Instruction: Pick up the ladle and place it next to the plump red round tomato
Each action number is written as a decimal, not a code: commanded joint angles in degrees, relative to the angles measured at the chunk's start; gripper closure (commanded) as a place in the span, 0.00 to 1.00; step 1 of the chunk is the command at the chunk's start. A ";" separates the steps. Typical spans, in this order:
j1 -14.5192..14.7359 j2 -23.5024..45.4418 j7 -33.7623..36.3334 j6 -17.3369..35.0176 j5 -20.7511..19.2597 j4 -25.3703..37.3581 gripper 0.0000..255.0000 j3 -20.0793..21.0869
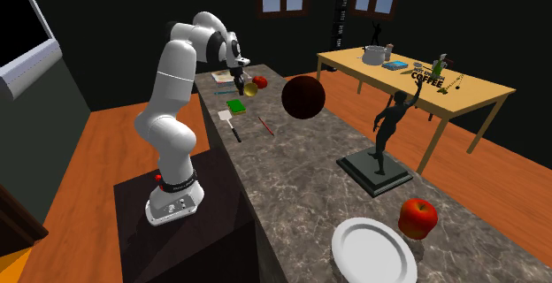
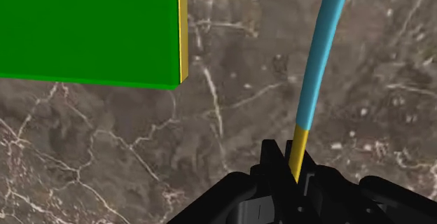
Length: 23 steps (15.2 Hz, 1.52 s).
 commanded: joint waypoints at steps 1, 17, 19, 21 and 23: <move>-0.06 0.13 0.05 0.10 -0.08 -0.10 1.00 -0.11; 0.56 -1.73 -1.07 -6.06 1.53 4.48 0.00 0.87; 0.56 -1.73 -1.07 -6.06 1.52 4.49 0.00 0.87; 0.56 -1.73 -1.07 -6.06 1.52 4.49 0.00 0.87; 0.56 -1.72 -1.07 -6.05 1.52 4.49 0.00 0.87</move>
